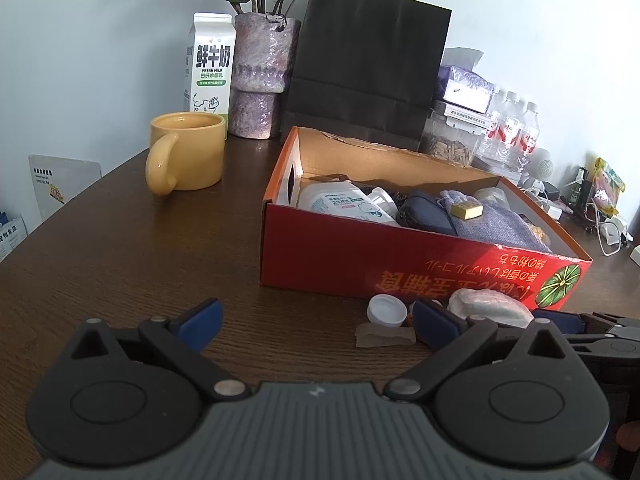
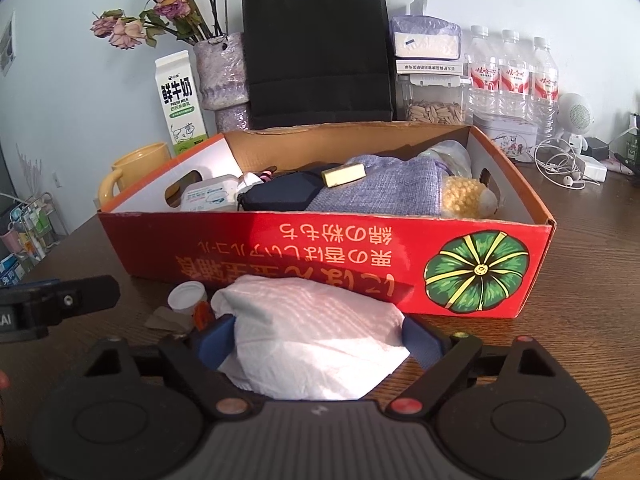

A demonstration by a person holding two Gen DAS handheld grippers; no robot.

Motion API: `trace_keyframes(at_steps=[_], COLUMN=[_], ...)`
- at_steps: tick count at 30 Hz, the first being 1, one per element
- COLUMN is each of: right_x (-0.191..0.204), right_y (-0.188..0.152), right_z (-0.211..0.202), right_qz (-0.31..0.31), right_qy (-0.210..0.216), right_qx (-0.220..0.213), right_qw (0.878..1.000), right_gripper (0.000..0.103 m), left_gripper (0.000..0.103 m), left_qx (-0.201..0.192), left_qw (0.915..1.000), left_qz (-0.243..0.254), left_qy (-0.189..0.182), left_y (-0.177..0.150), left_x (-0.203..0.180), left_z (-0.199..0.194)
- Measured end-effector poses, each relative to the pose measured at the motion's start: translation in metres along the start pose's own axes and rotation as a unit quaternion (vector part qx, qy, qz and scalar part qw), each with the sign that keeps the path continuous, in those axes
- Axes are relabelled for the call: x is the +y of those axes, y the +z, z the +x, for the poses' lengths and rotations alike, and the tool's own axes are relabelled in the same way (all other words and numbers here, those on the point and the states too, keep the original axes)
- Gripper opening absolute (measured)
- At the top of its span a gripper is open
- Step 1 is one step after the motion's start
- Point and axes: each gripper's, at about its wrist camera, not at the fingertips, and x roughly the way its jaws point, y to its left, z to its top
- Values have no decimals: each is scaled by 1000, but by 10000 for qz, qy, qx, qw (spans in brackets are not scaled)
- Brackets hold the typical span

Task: Organize objects
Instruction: 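Reach the right tool to the white cloth and close on it, then lift the white cloth with the right tool while the left tool grasps the orange item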

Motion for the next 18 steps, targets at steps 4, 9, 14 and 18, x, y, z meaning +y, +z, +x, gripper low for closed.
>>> trace_keyframes(at_steps=[4, 9, 14, 18], right_x=[1, 2, 1, -4], right_y=[-1, -2, -3, -4], right_z=[-4, -13, -24, -35], right_qz=[-49, -77, -136, -137], right_qy=[48, 142, 178, 135], right_qx=[-71, -247, -443, -605], right_qw=[10000, 9996, 9988, 9980], right_gripper=[79, 78, 78, 78], left_gripper=[103, 103, 103, 103], left_qx=[14, 44, 106, 254], left_qw=[10000, 10000, 9999, 9994], left_qz=[4, 7, 61, 212], left_qy=[11, 20, 59, 105], left_y=[0, -2, -3, -5], left_x=[0, 0, -2, -8], left_z=[1, 3, 5, 11])
